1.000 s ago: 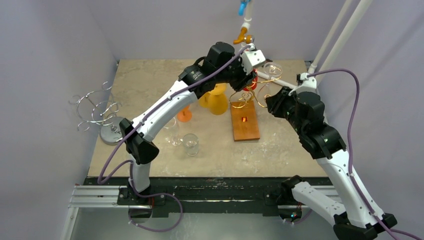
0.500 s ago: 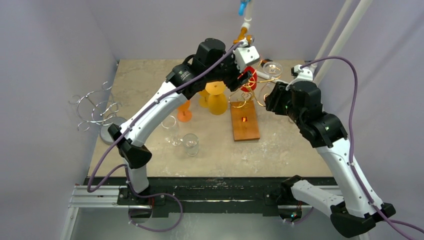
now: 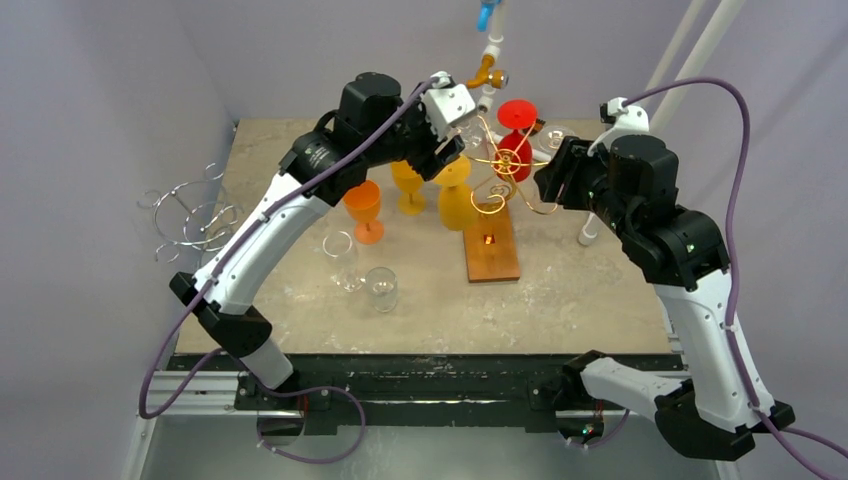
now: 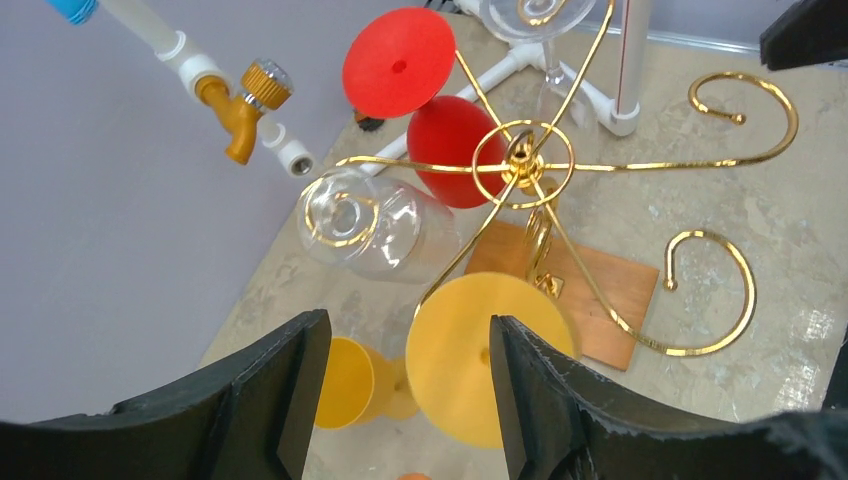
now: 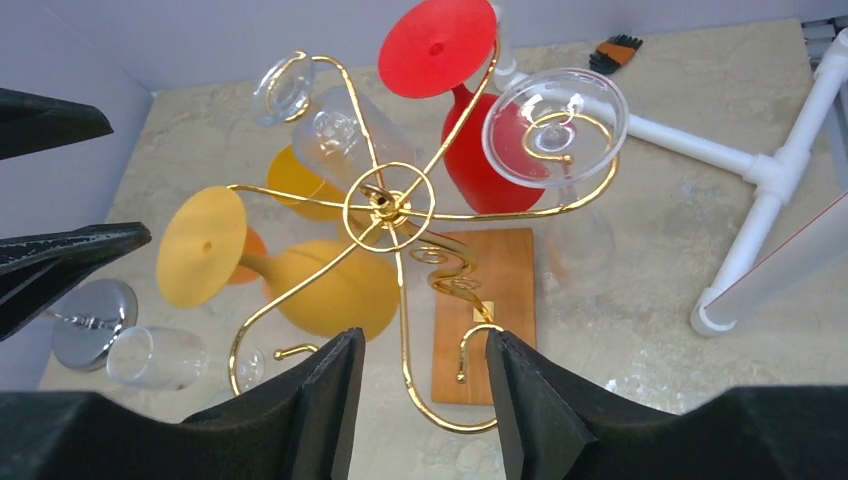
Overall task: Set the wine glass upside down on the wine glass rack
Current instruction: Adjust the wine rack at the center of the board, then pick up the wine glass at the center of the board.
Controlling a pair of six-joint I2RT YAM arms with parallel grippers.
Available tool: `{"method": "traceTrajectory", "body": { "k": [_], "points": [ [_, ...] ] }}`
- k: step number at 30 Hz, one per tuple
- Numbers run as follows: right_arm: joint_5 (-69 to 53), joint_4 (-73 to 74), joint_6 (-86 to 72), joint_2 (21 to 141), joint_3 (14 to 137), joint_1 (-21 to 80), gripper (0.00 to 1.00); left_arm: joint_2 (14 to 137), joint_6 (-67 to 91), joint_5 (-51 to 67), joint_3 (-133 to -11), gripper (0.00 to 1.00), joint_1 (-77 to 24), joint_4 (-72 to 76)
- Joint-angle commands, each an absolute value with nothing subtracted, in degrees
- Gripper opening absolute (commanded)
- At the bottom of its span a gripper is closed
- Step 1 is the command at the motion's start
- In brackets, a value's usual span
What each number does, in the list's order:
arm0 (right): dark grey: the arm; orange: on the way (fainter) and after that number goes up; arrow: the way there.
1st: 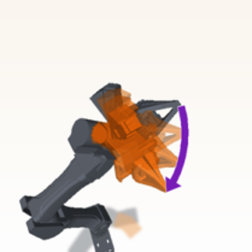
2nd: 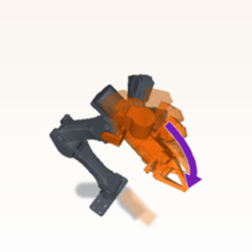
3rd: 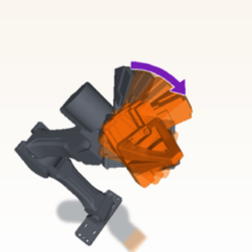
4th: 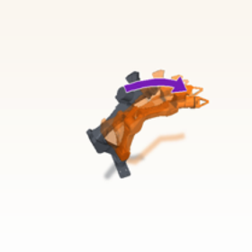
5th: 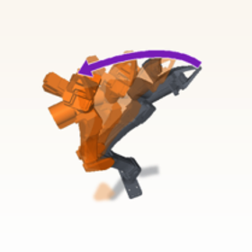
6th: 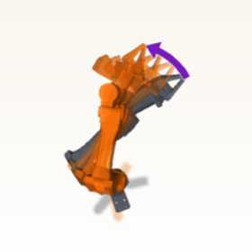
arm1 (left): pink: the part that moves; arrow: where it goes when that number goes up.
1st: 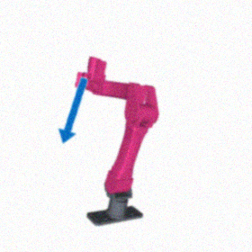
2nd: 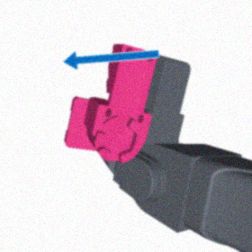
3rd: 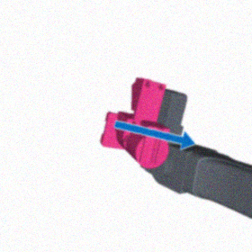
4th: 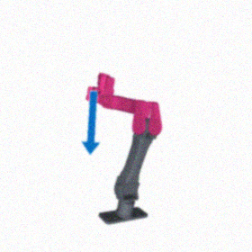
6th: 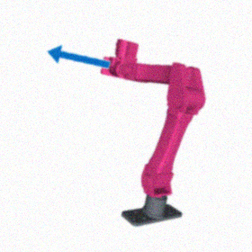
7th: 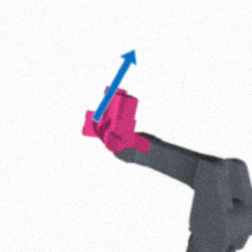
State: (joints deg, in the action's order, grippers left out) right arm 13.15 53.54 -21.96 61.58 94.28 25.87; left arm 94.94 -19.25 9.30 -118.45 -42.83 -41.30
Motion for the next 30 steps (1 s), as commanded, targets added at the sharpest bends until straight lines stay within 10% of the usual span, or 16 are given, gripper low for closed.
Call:
{"method": "traceTrajectory", "body": {
  "k": [1,15,24,30],
  "points": [
    [10.81,54.76,-21.26,62.56,97.58,26.03,0.57,90.24,-19.93,8.06,-116.81,0.64,-40.01,-43.38],
    [5.04,51.95,-23.95,63.33,96.69,26.65,0.60,81.19,-21.43,8.81,-108.64,0.66,-28.06,-53.83],
    [11.70,50.77,-26.36,69.21,103.25,38.60,0.97,79.79,-21.66,6.70,-103.83,0.73,-22.09,-64.98],
    [20.74,52.38,-27.08,77.80,113.82,51.12,0.99,74.63,-21.84,5.05,-94.04,0.74,-16.96,-61.55]
  ]
}}
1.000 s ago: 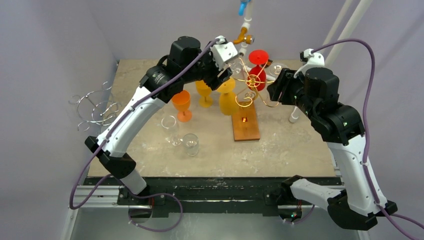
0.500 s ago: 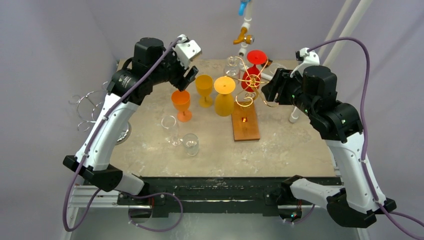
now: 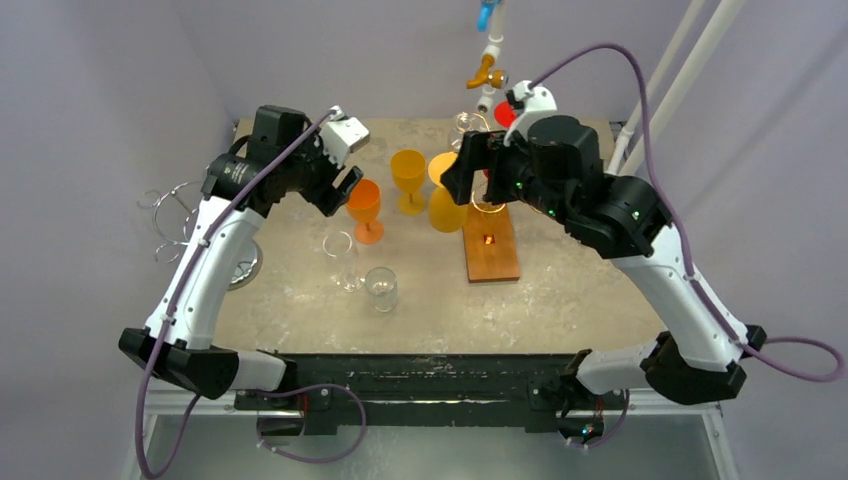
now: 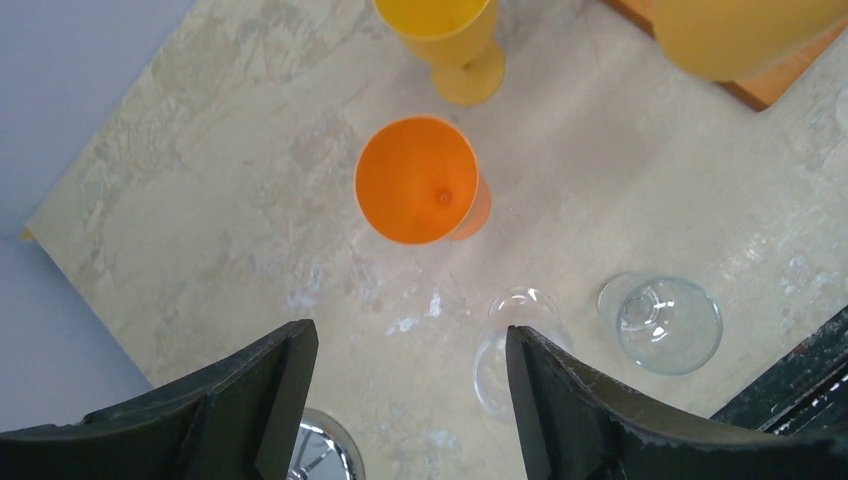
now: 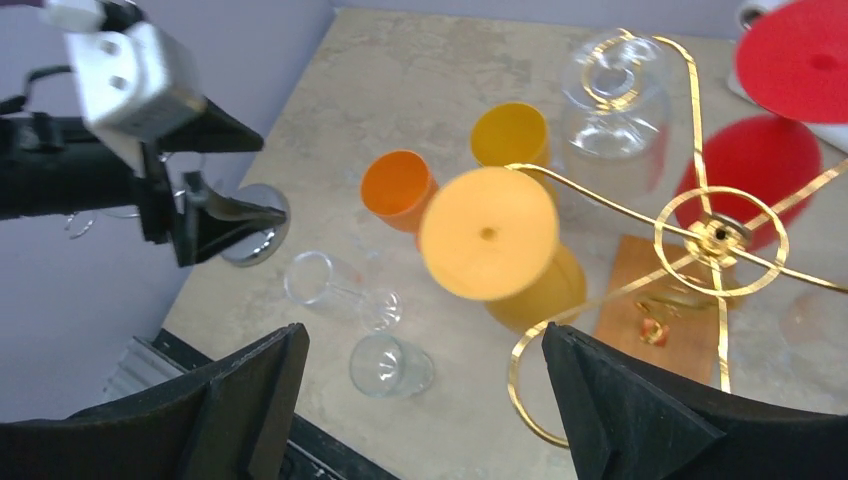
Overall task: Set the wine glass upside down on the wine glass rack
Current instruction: Pick up the wine glass at the center of the board.
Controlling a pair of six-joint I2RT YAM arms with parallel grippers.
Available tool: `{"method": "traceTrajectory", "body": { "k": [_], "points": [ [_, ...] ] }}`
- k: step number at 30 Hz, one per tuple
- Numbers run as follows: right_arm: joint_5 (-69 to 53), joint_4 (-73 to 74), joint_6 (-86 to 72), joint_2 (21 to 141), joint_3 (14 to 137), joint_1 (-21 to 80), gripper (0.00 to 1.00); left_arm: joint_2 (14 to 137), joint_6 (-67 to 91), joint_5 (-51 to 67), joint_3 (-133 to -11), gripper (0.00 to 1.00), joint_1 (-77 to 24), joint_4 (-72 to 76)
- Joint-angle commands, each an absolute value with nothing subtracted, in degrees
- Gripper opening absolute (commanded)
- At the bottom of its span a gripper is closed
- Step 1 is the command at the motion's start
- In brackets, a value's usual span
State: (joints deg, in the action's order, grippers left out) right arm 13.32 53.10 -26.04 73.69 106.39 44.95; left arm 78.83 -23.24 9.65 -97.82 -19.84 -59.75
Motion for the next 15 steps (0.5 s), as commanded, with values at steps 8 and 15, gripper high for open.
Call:
{"method": "traceTrajectory", "body": {
  "k": [8,15],
  "points": [
    [35.60,56.35,-29.62,84.32,118.90,69.04,0.99,71.27,-21.88,5.61,-85.99,0.73,-10.99,-58.78],
    [41.50,54.71,-37.58,80.78,104.29,78.05,0.99,71.46,-21.92,8.12,-78.59,0.72,-7.76,-55.59]
  ]
}}
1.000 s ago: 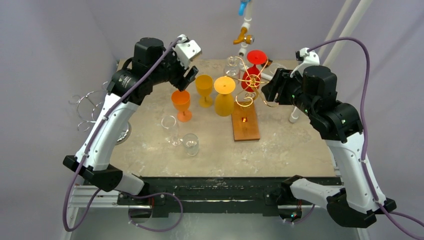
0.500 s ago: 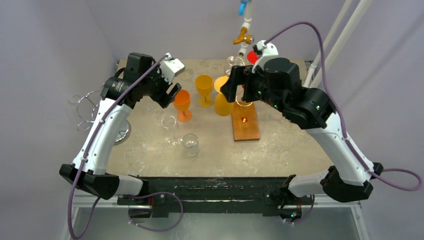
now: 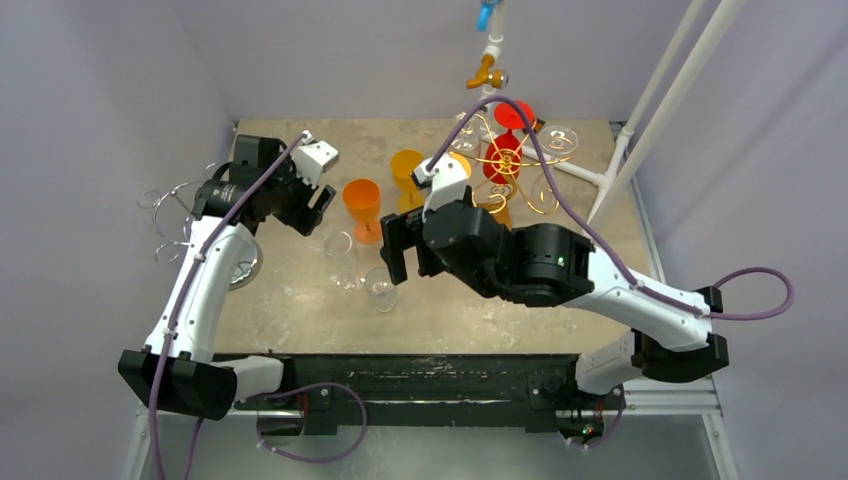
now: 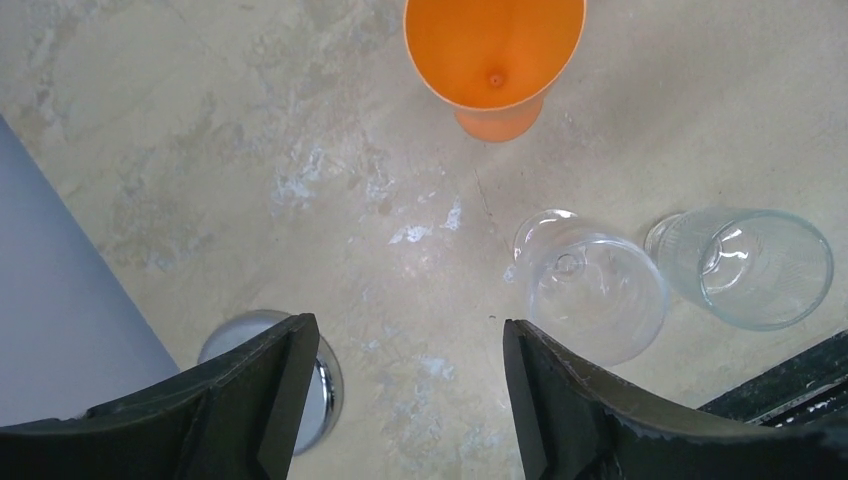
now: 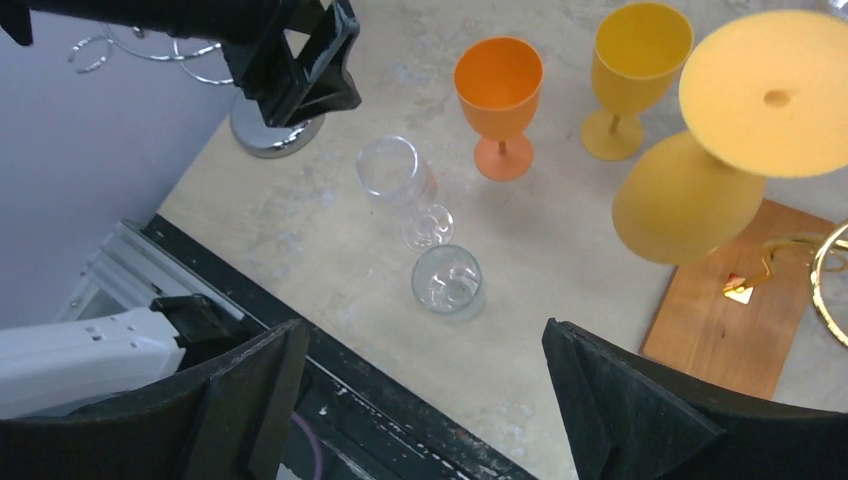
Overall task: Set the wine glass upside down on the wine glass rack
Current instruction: Pick up the wine glass at the center of the board.
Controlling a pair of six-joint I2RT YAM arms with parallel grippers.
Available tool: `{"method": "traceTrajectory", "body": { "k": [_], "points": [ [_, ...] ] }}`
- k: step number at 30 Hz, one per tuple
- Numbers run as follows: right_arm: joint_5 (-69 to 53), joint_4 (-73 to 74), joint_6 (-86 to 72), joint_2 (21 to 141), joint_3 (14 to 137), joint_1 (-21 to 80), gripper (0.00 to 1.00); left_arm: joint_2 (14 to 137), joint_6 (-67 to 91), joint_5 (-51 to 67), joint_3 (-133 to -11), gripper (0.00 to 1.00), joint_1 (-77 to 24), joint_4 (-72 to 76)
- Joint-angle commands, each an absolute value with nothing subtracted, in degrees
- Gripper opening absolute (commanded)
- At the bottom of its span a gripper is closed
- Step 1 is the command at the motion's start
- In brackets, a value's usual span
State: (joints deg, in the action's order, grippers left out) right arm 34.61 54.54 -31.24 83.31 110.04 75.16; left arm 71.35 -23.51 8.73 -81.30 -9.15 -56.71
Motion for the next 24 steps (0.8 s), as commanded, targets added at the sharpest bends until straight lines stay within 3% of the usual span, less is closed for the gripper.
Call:
{"method": "traceTrajectory", "body": {
  "k": [1,15,24],
  "points": [
    [41.83,54.42,-38.77,80.35,102.30,79.06,0.99,71.91,-21.97,8.83,-78.28,0.71,-7.74,-55.81],
    [41.72,48.78,-55.43,74.27,78.76,84.55,0.99,74.51,-24.33,19.20,-75.48,0.70,-7.65,-59.35],
    [39.66,40.83,-67.19,57.91,62.01,84.46,0.99,74.16,-26.53,19.50,-69.53,0.66,-7.65,-55.59]
  ]
}}
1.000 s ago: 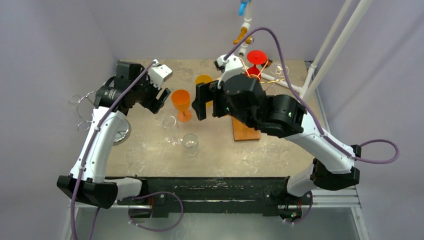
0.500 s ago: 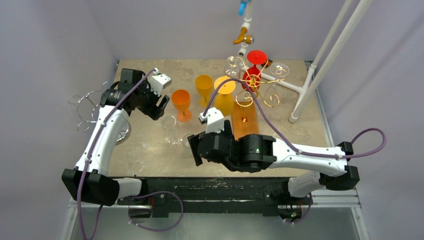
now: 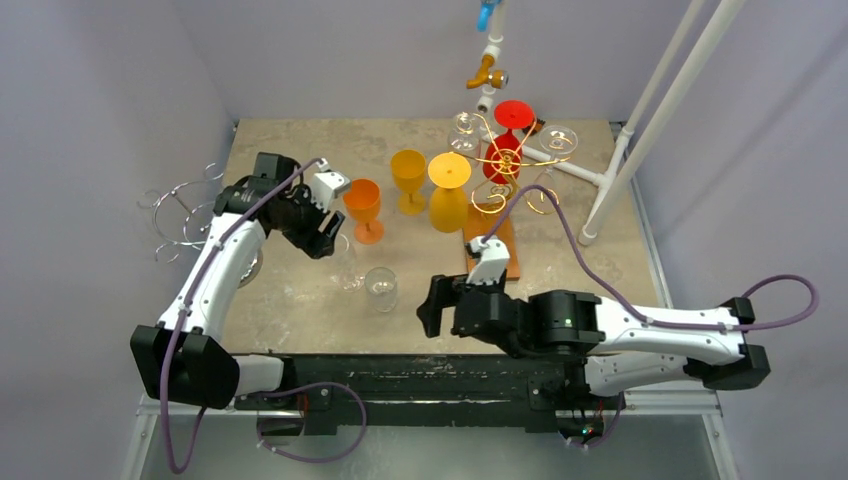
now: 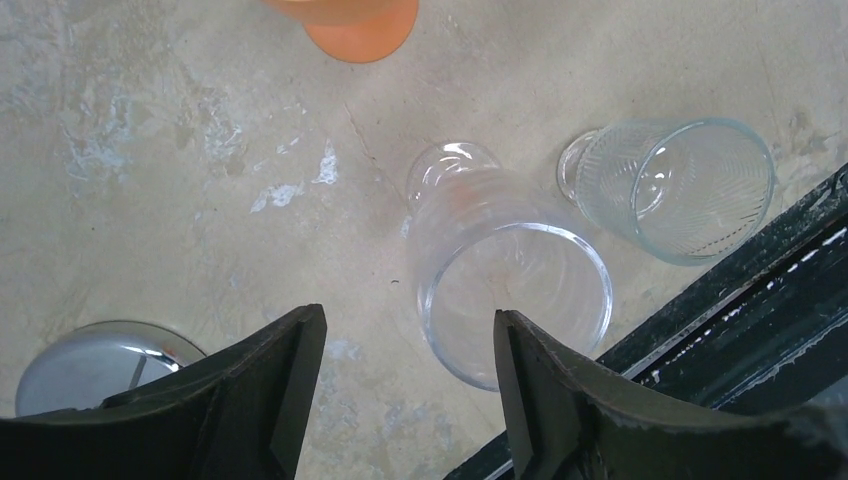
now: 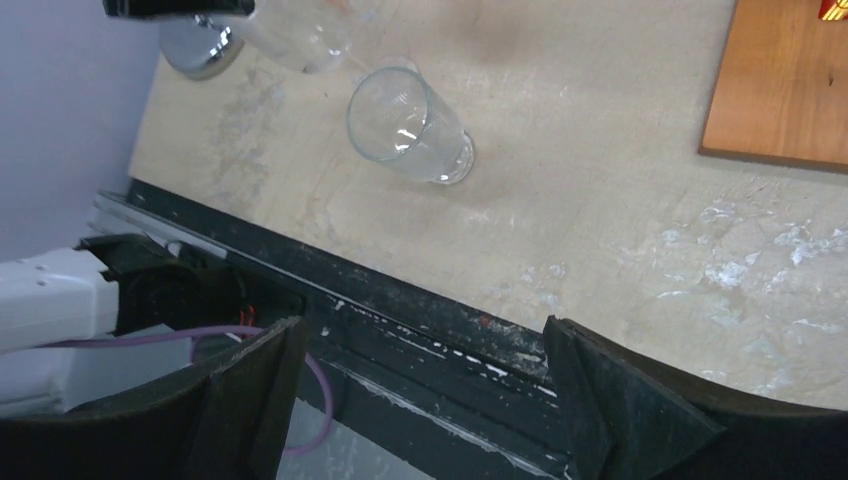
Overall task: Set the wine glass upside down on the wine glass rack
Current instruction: Pick up the wine glass at the center of the board.
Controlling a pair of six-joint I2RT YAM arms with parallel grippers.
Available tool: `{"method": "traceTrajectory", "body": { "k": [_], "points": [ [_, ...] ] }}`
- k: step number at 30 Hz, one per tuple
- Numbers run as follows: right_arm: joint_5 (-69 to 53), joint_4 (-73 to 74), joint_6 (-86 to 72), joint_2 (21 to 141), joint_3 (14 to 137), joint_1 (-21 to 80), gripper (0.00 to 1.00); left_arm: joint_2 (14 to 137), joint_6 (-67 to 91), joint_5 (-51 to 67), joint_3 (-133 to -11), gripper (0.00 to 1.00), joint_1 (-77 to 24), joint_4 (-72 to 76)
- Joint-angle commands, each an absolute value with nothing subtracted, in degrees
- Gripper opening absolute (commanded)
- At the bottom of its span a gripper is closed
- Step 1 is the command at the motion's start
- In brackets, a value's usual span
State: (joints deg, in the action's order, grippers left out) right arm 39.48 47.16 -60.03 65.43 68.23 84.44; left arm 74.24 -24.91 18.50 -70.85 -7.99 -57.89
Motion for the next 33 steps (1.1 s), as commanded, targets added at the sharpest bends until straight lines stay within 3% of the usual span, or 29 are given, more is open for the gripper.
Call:
{"method": "traceTrajectory", "body": {
  "k": [1,5,13,20,27,33],
  "points": [
    [39.84,39.27,-67.07,55.96,59.53,84.46,0.99,74.18,-26.66,19.20,-68.81,0.64,-7.65,-54.82],
    [40.98,37.03,-65.21,53.29,57.68,84.46,0.99,73.84,-26.68,18.90,-65.22,0.58,-7.65,-51.74],
    [40.53,45.75,-61.99,68.79,70.08,84.55,0.99,72.85,-28.54,16.57,-59.49,0.46,-7.65,-47.98],
    [41.47,43.09,-62.19,68.40,69.40,84.55,0.99,72.35,-29.00,17.13,-58.21,0.30,-7.65,-47.67],
    [41.81,40.69,-62.62,65.16,66.10,84.55,0.99,72.73,-29.16,17.52,-58.54,0.00,-7.65,-48.42],
    [41.72,42.49,-63.47,64.55,67.03,84.55,0.99,70.14,-28.34,18.06,-66.18,0.00,-7.65,-53.17]
  ]
}}
